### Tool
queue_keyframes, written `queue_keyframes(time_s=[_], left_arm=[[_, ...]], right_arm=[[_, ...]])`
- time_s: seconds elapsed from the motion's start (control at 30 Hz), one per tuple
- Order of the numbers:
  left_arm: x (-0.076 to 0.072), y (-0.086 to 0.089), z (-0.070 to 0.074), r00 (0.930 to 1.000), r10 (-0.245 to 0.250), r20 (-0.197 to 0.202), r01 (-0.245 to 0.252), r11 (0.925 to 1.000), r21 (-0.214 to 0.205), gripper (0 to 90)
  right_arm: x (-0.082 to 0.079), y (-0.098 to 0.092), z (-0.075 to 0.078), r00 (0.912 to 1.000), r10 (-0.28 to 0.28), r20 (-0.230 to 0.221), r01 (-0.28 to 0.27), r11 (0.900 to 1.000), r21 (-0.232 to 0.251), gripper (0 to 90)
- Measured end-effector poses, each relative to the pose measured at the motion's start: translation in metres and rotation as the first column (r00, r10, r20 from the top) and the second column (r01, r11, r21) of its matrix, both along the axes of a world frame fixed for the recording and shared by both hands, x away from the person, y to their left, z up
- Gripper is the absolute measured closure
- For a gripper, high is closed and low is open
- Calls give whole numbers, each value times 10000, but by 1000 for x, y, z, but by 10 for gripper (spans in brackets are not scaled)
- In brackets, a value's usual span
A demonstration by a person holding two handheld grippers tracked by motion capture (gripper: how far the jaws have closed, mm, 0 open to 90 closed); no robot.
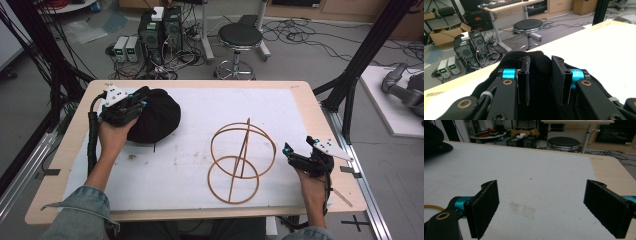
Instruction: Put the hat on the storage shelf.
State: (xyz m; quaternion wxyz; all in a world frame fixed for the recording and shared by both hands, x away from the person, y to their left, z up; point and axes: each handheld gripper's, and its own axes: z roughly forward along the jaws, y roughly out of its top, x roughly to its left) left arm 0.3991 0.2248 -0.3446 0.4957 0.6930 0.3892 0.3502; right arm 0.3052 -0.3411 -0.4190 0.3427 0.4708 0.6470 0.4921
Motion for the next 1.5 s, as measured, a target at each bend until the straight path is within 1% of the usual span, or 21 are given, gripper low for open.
queue_keyframes(time_s=[0.13,0.3,0.37,0.5,0.63,0.7,0.73,0.87,0.97,1.0,1.03,1.07,1.1,1.27,1.37,1.43,1.5], left_arm=[[-4,2,10,9998,-93,183,97,9997,-227,693],[-9,1,23,9988,-289,393,303,9989,-347,695],[-10,1,28,9984,-389,419,411,9978,-521,696],[-13,0,38,9970,-536,560,575,9959,-700,697],[-16,-2,50,9947,-647,802,704,9951,-701,698],[-17,-2,56,9937,-666,897,730,9949,-693,698],[-17,-3,59,9932,-706,929,776,9942,-746,698],[-19,-4,73,9900,-903,1086,986,9923,-743,698],[-21,-7,86,9865,-1100,1217,1210,9888,-871,698],[-23,-8,92,9844,-1218,1270,1331,9875,-843,699],[-23,-9,96,9835,-1270,1286,1394,9859,-929,699],[-24,-11,101,9817,-1396,1299,1524,9838,-943,699],[-25,-12,105,9813,-1425,1293,1556,9830,-975,699],[-30,-23,125,9707,-1907,1461,2075,9721,-1094,700],[-32,-29,133,9657,-2099,1529,2291,9658,-1213,700],[-34,-33,139,9616,-2234,1594,2437,9622,-1217,700],[-36,-38,144,9579,-2362,1633,2589,9564,-1352,700]], right_arm=[[-1,0,0,10000,-6,-24,6,10000,35,127],[-1,0,1,10000,-38,-24,39,10000,83,127],[-1,0,0,10000,-27,-6,27,9999,104,127],[-1,-1,0,10000,-30,23,30,10000,59,127],[-1,-1,0,10000,-50,13,50,9999,150,128],[-1,-2,0,10000,-59,30,59,9999,120,127],[-1,-2,0,10000,-58,20,58,9999,136,127],[-1,-3,0,10000,-53,19,52,9999,114,127],[-1,-3,0,10000,-78,-4,78,9998,185,127],[-2,-3,0,10000,-83,-24,84,9997,217,127],[-2,-3,0,10000,-87,-19,87,9998,190,128],[-2,-3,0,10000,-88,-6,88,9997,208,127],[-2,-3,0,10000,-84,-3,84,9997,212,127],[-2,-3,0,10000,-63,36,62,9998,186,127],[-2,-4,1,10000,-61,52,59,9997,255,127],[-2,-4,1,9999,-76,77,74,9997,226,127],[-2,-4,1,9999,-73,70,71,9997,222,128]])
